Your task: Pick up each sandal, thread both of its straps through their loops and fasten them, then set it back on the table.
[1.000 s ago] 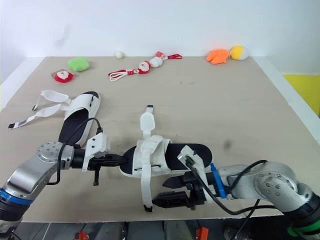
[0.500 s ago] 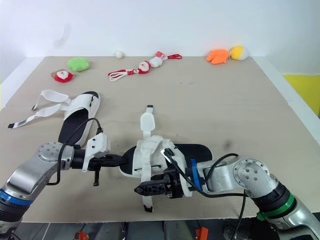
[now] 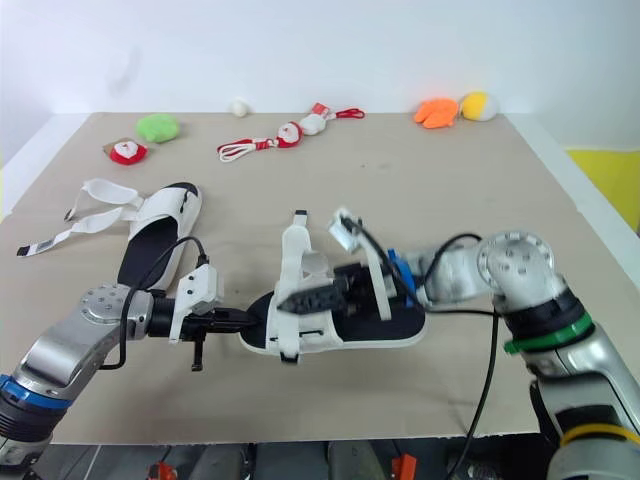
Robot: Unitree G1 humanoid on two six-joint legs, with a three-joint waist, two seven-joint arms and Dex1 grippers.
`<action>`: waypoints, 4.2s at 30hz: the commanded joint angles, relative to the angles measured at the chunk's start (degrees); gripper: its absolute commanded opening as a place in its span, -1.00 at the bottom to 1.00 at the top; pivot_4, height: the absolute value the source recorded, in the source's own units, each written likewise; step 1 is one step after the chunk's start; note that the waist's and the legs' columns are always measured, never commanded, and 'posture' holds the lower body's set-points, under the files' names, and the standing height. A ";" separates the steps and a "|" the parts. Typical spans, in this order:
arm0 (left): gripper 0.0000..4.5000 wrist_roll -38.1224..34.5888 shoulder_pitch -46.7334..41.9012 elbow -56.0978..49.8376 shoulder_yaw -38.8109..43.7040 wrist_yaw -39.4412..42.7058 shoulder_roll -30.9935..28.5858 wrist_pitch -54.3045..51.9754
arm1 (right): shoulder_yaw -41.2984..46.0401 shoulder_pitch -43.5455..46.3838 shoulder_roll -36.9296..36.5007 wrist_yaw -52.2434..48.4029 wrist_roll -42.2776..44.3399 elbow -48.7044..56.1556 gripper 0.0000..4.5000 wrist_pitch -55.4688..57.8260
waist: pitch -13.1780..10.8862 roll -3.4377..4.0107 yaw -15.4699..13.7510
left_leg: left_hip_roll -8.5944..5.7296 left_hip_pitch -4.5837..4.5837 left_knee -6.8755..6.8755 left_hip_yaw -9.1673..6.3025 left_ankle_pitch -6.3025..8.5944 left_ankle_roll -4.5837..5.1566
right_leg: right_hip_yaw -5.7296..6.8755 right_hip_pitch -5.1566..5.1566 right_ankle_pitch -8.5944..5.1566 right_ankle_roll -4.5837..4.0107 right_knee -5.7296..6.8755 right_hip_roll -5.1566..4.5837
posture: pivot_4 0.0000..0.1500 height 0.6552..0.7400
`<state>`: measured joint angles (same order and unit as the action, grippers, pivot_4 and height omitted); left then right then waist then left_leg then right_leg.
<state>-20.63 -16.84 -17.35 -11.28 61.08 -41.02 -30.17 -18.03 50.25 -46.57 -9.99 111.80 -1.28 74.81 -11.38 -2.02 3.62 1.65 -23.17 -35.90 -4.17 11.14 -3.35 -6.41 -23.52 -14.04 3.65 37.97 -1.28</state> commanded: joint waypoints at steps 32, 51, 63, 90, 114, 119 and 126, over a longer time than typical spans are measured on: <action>-1.00 0.28 2.75 -2.57 -0.82 -1.86 -0.10 -0.90 | 0.41 7.31 1.19 5.61 1.20 -17.28 -0.99 13.18 | -0.01 0.03 0.01 | -0.03 -0.13 0.02 -0.01 0.24 0.42 | 0.01 -0.06 -0.01 0.21 -0.03 0.00 | 1.00 1.00; -1.00 0.23 2.29 -2.17 -0.86 -2.25 0.38 -1.12 | 0.15 4.53 -0.10 5.29 0.31 -11.38 -0.99 12.85 | -0.02 0.04 0.01 | -0.03 -0.13 0.03 -0.01 0.30 0.52 | 0.01 -0.07 -0.05 0.21 -0.04 0.00 | 1.00 1.00; -1.00 0.57 2.23 -1.60 -0.81 -2.49 0.93 -0.91 | 1.41 1.77 -0.50 0.97 -7.39 -2.68 -0.99 14.11 | -0.02 0.04 -0.09 | -0.05 -0.17 0.02 -0.01 0.31 0.53 | 0.01 -0.06 -0.05 0.23 -0.11 -0.03 | 1.00 1.00; -1.00 0.48 2.33 -1.74 -1.24 -2.27 1.23 -1.04 | 13.14 -7.29 -13.03 -22.18 -6.12 11.22 0.98 14.05 | -0.02 0.04 -0.87 | 0.00 -0.18 0.05 0.00 0.44 0.75 | 0.06 0.06 0.01 0.29 -0.57 -0.02 | 1.00 1.00; -1.00 0.17 3.20 -2.81 -1.18 -1.61 0.56 -1.42 | 13.00 -34.66 -5.52 -9.50 -28.03 29.67 0.98 -0.54 | 0.04 0.06 -0.93 | 0.05 -0.16 -0.19 0.10 0.52 0.88 | 0.02 0.16 0.08 0.35 -0.72 -0.01 | 1.00 1.00; -1.00 0.08 3.44 -3.14 -1.02 -1.87 0.47 -1.68 | 12.53 -32.32 -1.02 -5.44 -26.50 28.56 0.87 0.08 | 0.04 0.06 -0.91 | 0.06 -0.15 -0.27 0.10 0.51 0.88 | 0.02 0.17 0.14 0.31 -0.72 0.00 | 1.00 1.00; -1.00 -0.09 3.49 -3.69 -0.87 -2.05 0.46 -2.26 | 12.59 -30.80 -1.42 -2.04 -21.23 28.79 -0.45 0.71 | 0.04 0.07 -0.92 | 0.04 -0.20 -0.29 0.10 0.51 0.87 | 0.01 0.19 0.11 0.25 -0.73 -0.02 | 1.00 1.00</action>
<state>-20.89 -14.37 -20.85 -11.29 59.08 -39.80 -31.38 -6.28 18.72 -47.28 -12.66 87.71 26.71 75.39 -11.34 -1.95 2.70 1.69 -23.38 -36.17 -4.07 11.66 -2.47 -6.40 -23.34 -13.92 3.93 37.25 -1.29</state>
